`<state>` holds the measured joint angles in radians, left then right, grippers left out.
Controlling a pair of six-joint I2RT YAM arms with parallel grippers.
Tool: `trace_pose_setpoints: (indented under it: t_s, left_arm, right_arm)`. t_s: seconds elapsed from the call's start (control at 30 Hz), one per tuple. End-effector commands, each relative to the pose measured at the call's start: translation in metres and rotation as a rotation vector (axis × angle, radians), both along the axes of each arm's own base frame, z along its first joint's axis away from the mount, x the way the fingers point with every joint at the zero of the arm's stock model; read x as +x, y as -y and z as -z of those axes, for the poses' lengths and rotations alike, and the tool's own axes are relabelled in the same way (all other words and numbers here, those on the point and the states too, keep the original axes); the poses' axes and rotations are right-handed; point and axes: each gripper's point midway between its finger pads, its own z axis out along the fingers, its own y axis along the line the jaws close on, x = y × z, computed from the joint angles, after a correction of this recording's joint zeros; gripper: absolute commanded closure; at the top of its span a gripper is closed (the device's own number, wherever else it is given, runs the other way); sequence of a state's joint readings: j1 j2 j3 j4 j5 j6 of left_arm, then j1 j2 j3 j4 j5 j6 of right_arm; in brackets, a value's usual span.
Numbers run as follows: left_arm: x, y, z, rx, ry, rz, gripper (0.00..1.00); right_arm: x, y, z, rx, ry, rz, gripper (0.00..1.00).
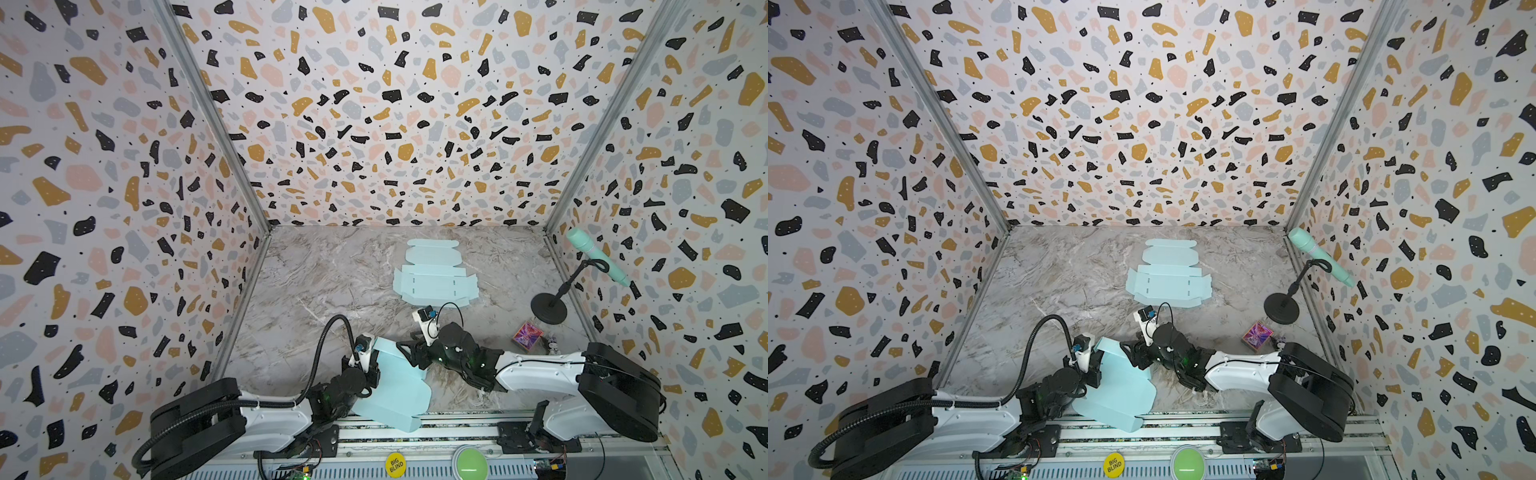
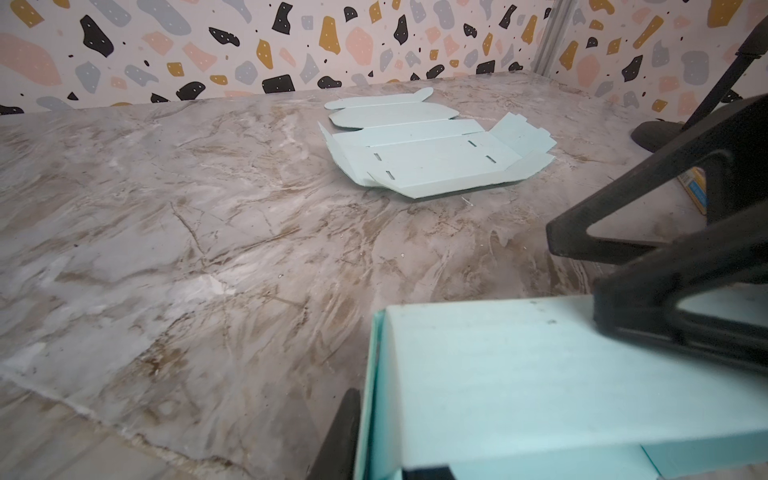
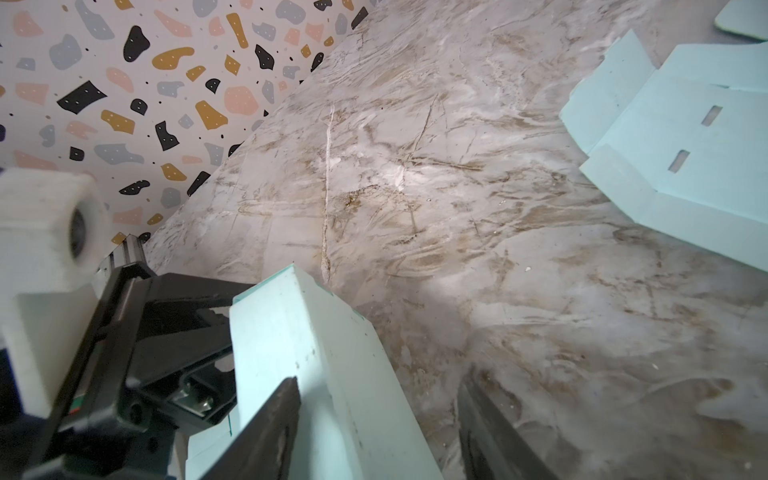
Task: Fold the paper box
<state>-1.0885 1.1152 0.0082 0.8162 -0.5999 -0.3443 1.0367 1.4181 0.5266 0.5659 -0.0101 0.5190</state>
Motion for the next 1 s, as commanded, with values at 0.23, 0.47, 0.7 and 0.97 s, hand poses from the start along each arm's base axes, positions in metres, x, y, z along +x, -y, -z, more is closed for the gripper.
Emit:
trace_pose_setpoints:
  t_s: [0.23, 0.47, 0.7, 0.97]
  left_arm:
    - [0.002, -0.011, -0.005, -0.046, 0.018, -0.056, 0.86]
    - [0.003, -0.013, -0.001, -0.036, 0.015, -0.073, 0.87]
    - [0.005, -0.018, -0.002, -0.054, 0.025, -0.098, 0.86]
    - [0.008, -0.016, 0.002, -0.044, 0.018, -0.111, 0.86]
  right_arm:
    - [-0.005, 0.0, 0.006, -0.032, -0.016, -0.005, 0.38]
    - [-0.027, -0.01, 0.009, -0.004, -0.062, -0.063, 0.4]
    - [-0.042, -0.012, 0.017, 0.009, -0.103, -0.089, 0.41]
    - [-0.041, -0.011, 0.022, 0.005, -0.106, -0.08, 0.43]
